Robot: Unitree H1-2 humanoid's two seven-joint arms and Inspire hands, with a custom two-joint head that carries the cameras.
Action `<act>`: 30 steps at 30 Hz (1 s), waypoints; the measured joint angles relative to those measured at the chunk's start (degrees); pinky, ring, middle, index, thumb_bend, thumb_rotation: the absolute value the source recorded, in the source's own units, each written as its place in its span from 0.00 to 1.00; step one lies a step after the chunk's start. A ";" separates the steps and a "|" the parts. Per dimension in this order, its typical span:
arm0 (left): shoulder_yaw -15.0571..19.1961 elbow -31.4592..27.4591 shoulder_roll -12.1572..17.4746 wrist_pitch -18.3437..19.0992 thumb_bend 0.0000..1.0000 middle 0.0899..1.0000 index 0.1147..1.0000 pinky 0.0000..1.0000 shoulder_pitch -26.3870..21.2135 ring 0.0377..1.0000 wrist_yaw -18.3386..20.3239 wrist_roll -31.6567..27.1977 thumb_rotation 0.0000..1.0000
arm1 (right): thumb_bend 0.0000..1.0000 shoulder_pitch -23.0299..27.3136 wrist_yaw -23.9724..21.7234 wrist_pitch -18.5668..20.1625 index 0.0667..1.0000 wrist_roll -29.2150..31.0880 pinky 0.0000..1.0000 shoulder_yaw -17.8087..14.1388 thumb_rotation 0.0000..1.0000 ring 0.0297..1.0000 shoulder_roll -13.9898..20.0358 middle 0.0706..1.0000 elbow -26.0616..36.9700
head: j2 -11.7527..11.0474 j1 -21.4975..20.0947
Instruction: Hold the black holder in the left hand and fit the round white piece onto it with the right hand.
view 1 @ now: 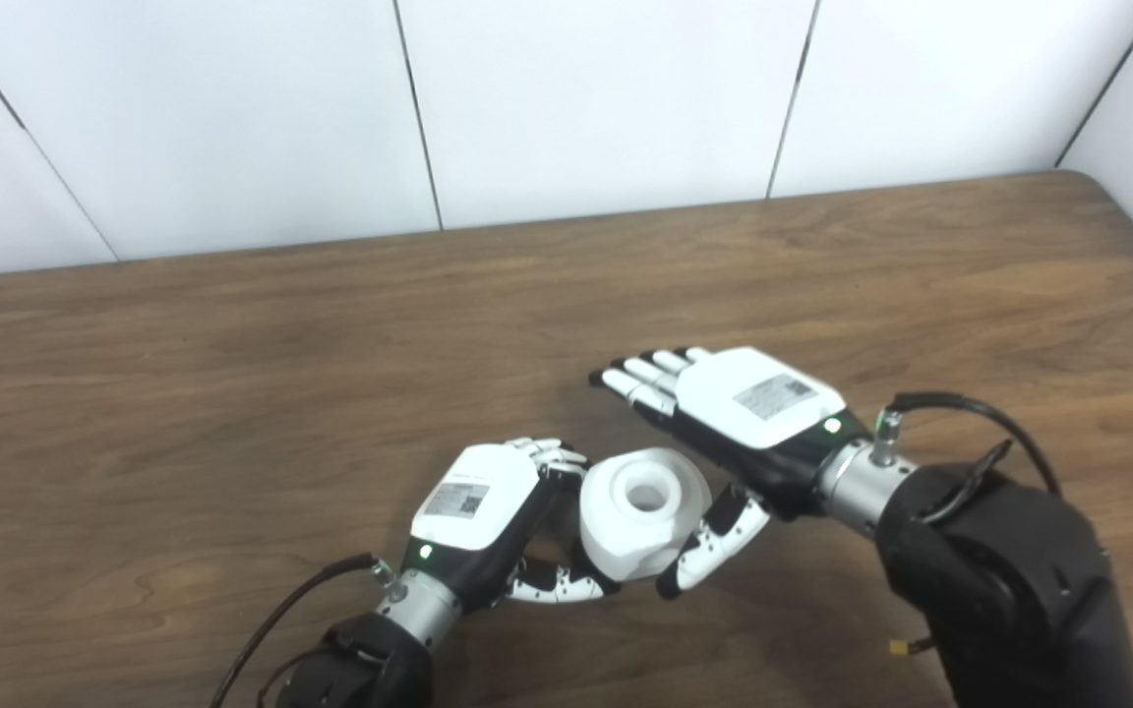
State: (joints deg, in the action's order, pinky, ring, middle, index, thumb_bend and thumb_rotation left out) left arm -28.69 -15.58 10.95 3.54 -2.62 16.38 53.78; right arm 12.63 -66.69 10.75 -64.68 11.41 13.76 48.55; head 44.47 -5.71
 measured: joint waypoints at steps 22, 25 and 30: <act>0.91 0.68 0.49 -1.02 0.52 0.74 0.42 0.85 -0.38 0.84 -0.13 -1.43 0.05 | 1.00 5.16 -0.51 2.78 1.00 2.95 1.00 -6.67 0.48 1.00 2.47 1.00 4.05 | -0.09 0.17; 1.06 0.46 0.49 -0.87 0.52 0.74 0.42 0.85 -0.39 0.84 0.32 -1.42 0.05 | 1.00 5.33 -0.51 2.90 1.00 3.31 1.00 -6.93 0.50 1.00 2.84 1.00 4.05 | 0.09 0.18; 1.49 -0.84 0.49 0.24 0.52 0.75 0.42 0.86 -0.38 0.85 2.55 -1.43 0.06 | 1.00 6.55 -0.51 3.36 1.00 3.56 1.00 -8.18 0.53 1.00 3.26 1.00 4.10 | 0.17 0.44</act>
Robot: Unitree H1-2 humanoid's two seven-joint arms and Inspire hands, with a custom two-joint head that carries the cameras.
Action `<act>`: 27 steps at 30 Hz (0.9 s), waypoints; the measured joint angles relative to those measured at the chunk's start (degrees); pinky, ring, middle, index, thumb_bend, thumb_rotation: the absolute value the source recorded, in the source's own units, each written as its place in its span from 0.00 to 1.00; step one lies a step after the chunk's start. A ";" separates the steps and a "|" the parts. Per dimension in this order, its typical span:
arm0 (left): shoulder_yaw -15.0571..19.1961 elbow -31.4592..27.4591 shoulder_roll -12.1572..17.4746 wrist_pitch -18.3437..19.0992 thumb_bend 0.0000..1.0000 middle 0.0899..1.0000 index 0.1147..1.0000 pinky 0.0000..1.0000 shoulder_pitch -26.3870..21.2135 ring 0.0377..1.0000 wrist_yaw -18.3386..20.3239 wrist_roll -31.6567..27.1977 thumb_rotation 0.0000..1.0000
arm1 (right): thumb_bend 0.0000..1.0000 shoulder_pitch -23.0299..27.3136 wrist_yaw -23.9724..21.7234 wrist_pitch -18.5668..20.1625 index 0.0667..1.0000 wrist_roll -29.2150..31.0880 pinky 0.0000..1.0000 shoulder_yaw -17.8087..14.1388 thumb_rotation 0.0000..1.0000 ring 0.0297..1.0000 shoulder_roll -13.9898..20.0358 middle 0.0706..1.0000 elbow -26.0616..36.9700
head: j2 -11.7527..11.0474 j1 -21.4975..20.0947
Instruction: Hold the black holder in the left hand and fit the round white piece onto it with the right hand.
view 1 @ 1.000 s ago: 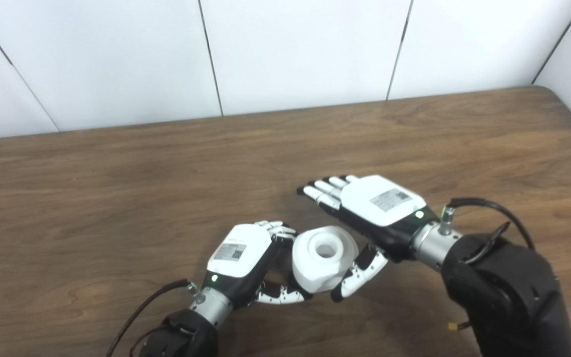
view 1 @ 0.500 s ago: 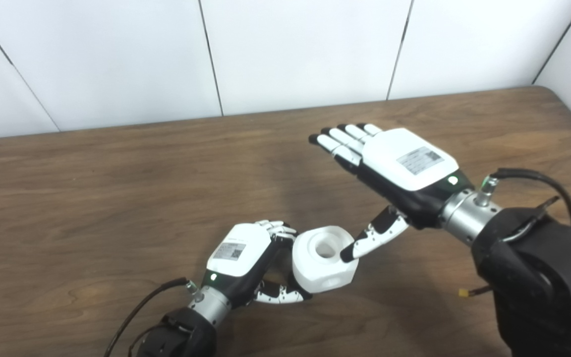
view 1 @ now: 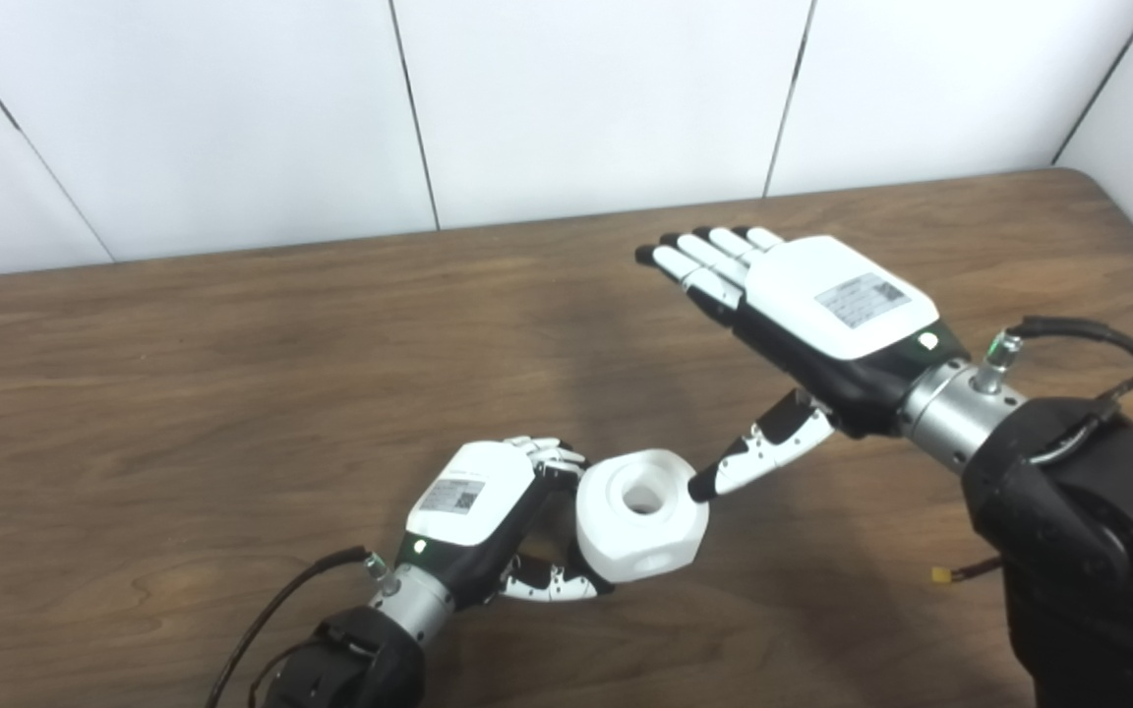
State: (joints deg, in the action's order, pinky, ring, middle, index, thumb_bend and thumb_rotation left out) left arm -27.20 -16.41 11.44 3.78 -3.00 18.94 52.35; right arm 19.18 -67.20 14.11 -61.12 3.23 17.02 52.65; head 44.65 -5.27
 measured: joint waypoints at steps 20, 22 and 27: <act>1.42 -10.51 0.99 7.11 0.94 0.82 0.86 0.84 -0.31 0.87 17.86 6.16 0.27 | 1.00 1.62 0.01 1.45 0.95 0.09 1.00 -1.21 0.54 1.00 1.92 1.00 -1.06 | 0.26 0.35; 1.93 -11.00 0.97 7.14 0.94 0.82 0.86 0.83 -0.10 0.87 18.37 6.39 0.27 | 1.00 1.62 0.01 1.51 0.95 0.34 1.00 -1.28 0.54 1.00 2.00 1.00 -1.18 | 0.35 0.53; 3.25 -11.80 0.94 7.16 0.93 0.83 0.88 0.84 0.52 0.88 19.38 6.50 0.28 | 1.00 1.62 0.01 1.52 0.96 0.72 1.00 -1.26 0.55 1.00 2.01 1.00 -1.32 | 0.18 1.14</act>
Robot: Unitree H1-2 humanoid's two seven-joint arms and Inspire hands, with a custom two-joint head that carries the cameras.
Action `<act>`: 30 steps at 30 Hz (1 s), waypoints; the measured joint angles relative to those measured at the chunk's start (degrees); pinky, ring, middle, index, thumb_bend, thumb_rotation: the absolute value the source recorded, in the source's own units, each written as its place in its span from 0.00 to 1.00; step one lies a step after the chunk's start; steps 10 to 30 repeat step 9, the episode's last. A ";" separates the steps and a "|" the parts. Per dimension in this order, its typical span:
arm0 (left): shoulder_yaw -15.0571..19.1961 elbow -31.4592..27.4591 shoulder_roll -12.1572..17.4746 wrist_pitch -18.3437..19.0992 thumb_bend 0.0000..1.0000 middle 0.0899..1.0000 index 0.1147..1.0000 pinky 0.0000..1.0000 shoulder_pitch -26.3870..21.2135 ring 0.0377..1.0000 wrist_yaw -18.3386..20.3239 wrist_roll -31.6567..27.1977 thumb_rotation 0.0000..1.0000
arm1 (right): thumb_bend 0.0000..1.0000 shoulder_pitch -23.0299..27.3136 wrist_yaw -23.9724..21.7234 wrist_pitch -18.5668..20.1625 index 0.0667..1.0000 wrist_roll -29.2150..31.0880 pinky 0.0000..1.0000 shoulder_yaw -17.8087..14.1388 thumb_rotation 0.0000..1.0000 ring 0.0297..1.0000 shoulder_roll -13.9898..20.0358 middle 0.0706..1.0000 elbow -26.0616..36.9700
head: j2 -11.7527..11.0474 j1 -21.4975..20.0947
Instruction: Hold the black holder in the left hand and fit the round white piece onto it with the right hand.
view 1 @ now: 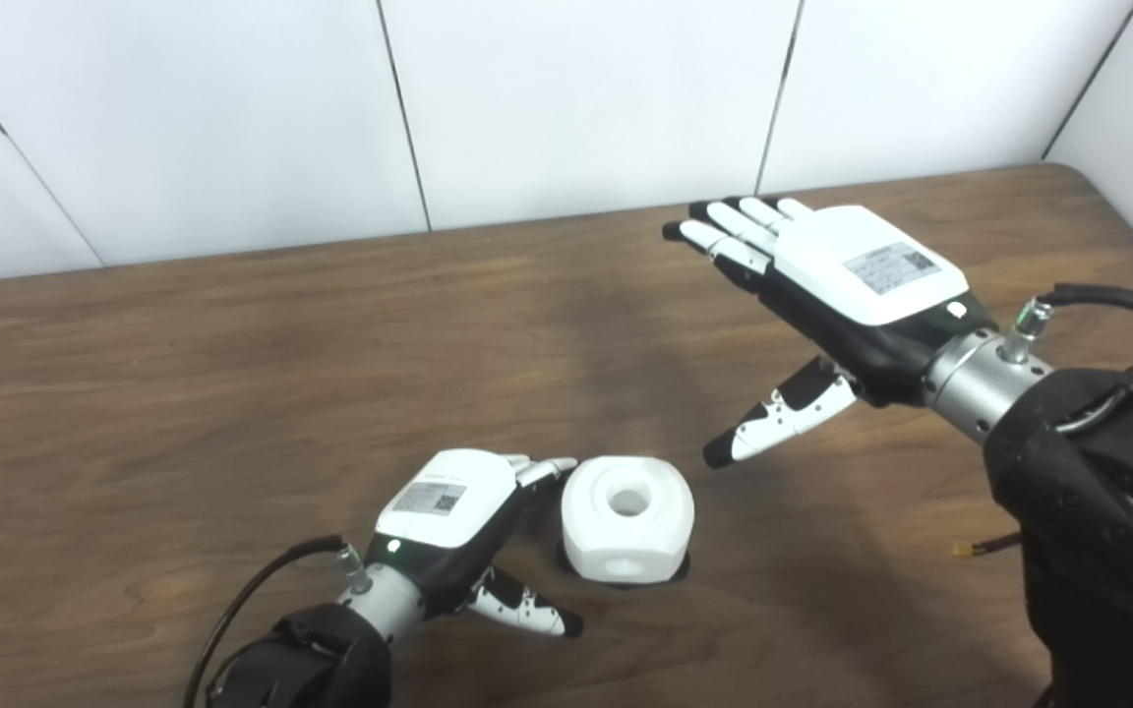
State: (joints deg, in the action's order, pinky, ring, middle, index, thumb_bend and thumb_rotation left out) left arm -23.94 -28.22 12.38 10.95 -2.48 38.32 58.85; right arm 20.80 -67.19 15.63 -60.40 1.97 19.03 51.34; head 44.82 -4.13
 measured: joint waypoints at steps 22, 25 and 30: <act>4.74 -1.13 0.00 0.00 0.93 0.82 0.87 0.82 1.88 0.86 0.05 1.43 0.27 | 1.00 -0.02 0.00 0.00 0.95 0.34 1.00 0.00 0.54 1.00 0.05 1.00 -0.32 | -0.18 0.97; 4.74 -1.13 0.00 0.00 0.93 0.82 0.87 0.82 1.88 0.86 0.05 1.43 0.27 | 1.00 -0.02 0.00 0.00 0.95 0.34 1.00 0.00 0.54 1.00 0.05 1.00 -0.32 | -0.18 0.97; 4.74 -1.13 0.00 0.00 0.93 0.82 0.87 0.82 1.88 0.86 0.05 1.43 0.27 | 1.00 -0.02 0.00 0.00 0.95 0.34 1.00 0.00 0.54 1.00 0.05 1.00 -0.32 | -0.18 0.97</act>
